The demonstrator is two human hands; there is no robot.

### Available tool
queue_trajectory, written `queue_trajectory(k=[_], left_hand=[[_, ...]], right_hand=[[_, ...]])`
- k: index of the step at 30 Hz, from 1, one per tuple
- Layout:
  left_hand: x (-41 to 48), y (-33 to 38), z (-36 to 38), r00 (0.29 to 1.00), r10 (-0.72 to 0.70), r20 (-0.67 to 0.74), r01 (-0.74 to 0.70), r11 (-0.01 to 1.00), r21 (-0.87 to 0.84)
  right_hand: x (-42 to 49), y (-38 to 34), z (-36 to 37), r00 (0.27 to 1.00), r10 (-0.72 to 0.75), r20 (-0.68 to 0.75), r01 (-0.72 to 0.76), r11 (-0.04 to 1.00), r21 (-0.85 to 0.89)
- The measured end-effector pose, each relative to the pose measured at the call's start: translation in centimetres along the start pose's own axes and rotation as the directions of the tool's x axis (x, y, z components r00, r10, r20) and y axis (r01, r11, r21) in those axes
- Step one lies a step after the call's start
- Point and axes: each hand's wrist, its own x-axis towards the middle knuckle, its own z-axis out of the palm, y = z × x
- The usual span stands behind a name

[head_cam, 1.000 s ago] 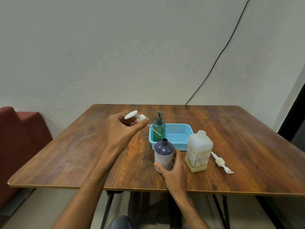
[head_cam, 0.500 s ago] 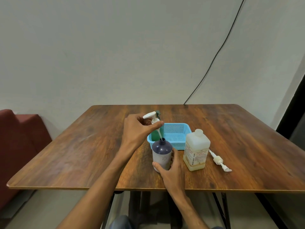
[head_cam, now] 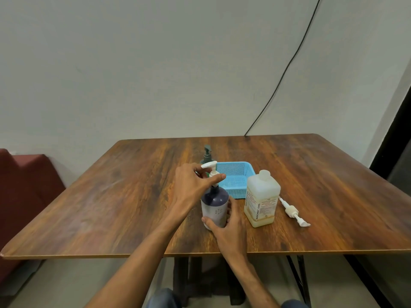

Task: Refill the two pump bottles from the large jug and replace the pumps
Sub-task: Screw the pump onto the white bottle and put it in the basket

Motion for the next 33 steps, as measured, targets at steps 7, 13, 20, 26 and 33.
queue_trajectory(k=[7,13,20,26,33], left_hand=[[-0.2,-0.1,0.0,0.999,0.026,-0.019,-0.026,1.000,0.014],[-0.3,-1.0,0.4,0.998,-0.001,0.064,-0.002,0.999,0.043],[-0.9,-1.9,0.2,0.996,0.032,0.081,-0.030,0.999,-0.026],[-1.8,-2.9,0.1,0.991,-0.037,0.128,0.078,0.941,-0.330],[-2.8,-3.4,0.6,0.973,-0.023,0.231,0.110,0.923,-0.369]], right_hand=[[0.0,-0.1,-0.1,1.000,-0.002,0.001,0.002,1.000,0.006],[0.0,-0.3,-0.2,1.000,0.000,-0.001,0.000,1.000,0.005],[-0.1,-0.1,-0.2,1.000,0.003,0.003,-0.003,1.000,0.005],[-0.1,0.0,-0.2,1.000,-0.003,0.008,0.003,1.000,0.004],[-0.1,0.0,-0.2,1.000,0.001,0.002,-0.001,1.000,-0.009]])
